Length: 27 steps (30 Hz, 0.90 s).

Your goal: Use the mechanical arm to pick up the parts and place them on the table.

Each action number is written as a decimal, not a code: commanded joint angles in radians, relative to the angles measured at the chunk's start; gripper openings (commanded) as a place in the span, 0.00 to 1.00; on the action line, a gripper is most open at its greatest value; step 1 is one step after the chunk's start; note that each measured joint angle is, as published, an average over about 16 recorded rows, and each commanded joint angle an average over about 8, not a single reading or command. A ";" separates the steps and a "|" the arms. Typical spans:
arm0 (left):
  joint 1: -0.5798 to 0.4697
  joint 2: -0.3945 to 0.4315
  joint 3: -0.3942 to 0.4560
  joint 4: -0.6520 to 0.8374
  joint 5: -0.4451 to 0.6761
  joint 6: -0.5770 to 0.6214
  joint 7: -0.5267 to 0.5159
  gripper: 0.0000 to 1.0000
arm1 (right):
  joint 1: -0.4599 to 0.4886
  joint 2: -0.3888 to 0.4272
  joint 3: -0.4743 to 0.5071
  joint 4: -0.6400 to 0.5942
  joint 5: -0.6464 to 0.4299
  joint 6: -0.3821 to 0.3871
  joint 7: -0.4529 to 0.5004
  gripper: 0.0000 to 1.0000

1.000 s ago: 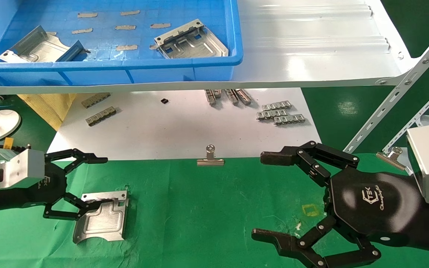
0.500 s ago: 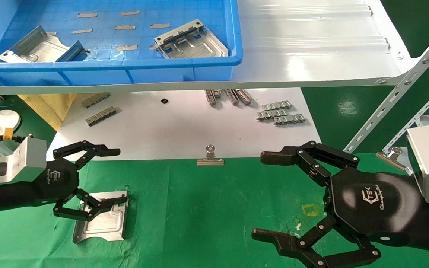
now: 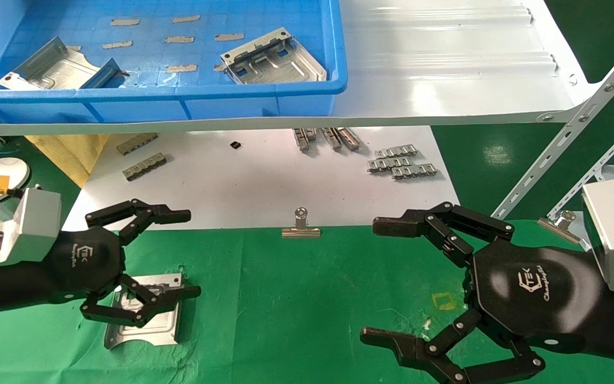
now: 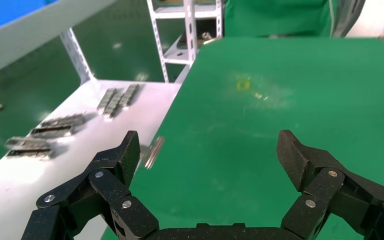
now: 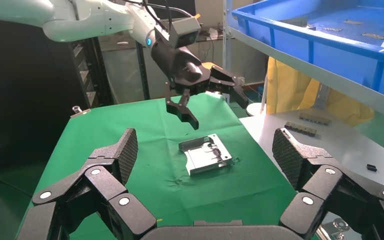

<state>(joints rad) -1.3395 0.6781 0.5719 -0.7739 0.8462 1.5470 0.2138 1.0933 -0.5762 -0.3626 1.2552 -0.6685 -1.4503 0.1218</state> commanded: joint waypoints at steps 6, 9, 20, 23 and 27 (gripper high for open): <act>0.062 -0.016 -0.068 -0.119 -0.027 -0.012 -0.094 1.00 | 0.000 0.000 0.000 0.000 0.000 0.000 0.000 1.00; 0.088 -0.022 -0.097 -0.170 -0.038 -0.017 -0.134 1.00 | 0.000 0.000 0.000 0.000 0.000 0.000 0.000 1.00; 0.185 -0.047 -0.204 -0.357 -0.081 -0.036 -0.280 1.00 | 0.000 0.000 0.000 0.000 0.000 0.000 0.000 1.00; 0.212 -0.053 -0.233 -0.407 -0.092 -0.041 -0.321 1.00 | 0.000 0.000 0.000 0.000 0.000 0.000 0.000 1.00; 0.242 -0.061 -0.267 -0.466 -0.105 -0.047 -0.366 1.00 | 0.000 0.000 0.000 0.000 0.000 0.000 0.000 1.00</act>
<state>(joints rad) -1.1192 0.6225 0.3289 -1.1981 0.7501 1.5043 -0.1199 1.0933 -0.5762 -0.3627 1.2552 -0.6685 -1.4503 0.1218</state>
